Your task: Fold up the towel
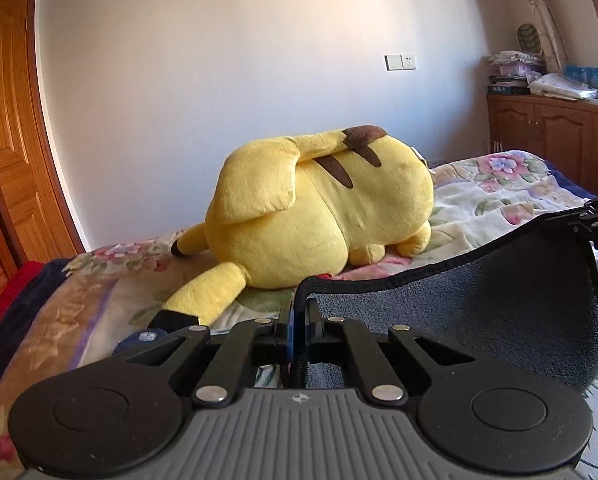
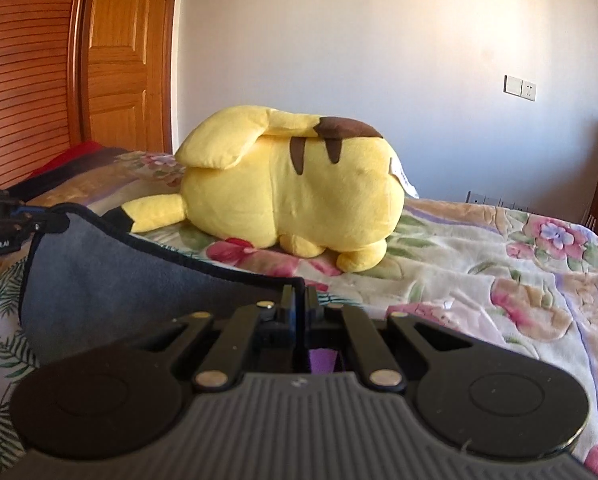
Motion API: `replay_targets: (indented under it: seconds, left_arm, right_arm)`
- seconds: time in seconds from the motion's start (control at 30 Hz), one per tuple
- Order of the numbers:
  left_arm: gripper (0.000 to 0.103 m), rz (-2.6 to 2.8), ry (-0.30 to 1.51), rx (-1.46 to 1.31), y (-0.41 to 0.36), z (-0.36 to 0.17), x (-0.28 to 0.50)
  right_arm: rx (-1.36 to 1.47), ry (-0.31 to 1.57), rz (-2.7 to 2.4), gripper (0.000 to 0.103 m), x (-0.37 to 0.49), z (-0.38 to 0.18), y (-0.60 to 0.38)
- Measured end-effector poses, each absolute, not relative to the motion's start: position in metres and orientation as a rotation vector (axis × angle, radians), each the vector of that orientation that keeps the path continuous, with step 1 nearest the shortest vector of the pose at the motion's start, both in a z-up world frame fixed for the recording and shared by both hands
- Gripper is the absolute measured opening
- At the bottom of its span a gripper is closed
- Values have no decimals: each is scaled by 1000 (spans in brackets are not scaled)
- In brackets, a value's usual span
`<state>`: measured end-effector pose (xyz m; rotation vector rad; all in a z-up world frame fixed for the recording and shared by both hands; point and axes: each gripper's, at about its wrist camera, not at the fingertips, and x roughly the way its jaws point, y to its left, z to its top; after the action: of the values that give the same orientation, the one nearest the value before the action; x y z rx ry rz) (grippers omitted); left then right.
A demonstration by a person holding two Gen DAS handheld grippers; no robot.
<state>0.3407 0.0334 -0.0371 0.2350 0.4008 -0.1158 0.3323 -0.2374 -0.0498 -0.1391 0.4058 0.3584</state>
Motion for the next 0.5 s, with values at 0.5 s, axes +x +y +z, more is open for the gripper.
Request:
replay_targets:
  seconds: [0.5]
  left_arm:
    - [5,-60,395,239,32,-64,379]
  right_arm:
    - [-195,390,331,4,373,-71,-233]
